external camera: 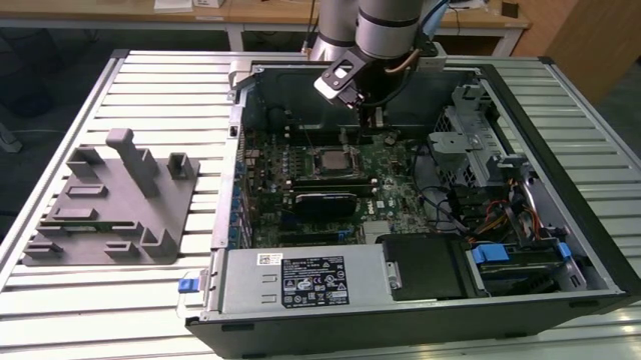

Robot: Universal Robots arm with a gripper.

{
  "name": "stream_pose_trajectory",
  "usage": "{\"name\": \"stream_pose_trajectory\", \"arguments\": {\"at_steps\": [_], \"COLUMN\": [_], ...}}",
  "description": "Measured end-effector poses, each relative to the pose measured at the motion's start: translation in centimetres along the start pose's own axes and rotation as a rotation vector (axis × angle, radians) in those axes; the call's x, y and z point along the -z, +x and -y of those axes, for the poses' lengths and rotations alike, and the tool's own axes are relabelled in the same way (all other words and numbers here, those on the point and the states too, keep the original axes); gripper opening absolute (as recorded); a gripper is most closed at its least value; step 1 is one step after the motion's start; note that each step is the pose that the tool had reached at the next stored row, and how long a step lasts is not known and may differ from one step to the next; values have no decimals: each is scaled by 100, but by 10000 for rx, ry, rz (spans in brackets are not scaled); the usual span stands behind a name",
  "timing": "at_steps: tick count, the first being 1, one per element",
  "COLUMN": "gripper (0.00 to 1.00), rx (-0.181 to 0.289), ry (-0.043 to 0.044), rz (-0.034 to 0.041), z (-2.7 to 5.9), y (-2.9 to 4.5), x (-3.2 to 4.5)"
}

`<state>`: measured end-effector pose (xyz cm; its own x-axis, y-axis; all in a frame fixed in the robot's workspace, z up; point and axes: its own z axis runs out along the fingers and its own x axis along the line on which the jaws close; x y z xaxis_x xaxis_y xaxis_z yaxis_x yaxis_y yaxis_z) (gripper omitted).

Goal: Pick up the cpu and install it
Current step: 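Close the cpu cover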

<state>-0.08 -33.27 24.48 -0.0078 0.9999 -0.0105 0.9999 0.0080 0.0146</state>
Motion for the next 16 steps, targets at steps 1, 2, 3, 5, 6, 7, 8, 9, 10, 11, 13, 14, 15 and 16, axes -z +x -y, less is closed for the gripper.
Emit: {"name": "stream_pose_trajectory", "arguments": {"at_steps": [1,2,3,5,6,7,8,9,10,11,13,14,15,16], "gripper": [11,11,11,11,11,11,11,11,11,11,11,11,11,11], "rx": [0,0,-1,-2,-2,-2,-3,0,2,1,1,1,1,1], "ry": [0,0,0,0,3,62,190,325,394,395,397,396,396,396], "rz": [0,0,0,0,0,-2,-3,-2,-1,0,-1,-2,-2,-2], "z": [0,1,1,3,3,3,1,-1,-3,-3,-3,-3,-3,-2], "y": [0,0,0,0,0,0,1,0,0,0,0,0,0,0], "x": [0,0,0,0,0,-1,-2,-3,-3,-2,-2,-3,-3,-3]}}
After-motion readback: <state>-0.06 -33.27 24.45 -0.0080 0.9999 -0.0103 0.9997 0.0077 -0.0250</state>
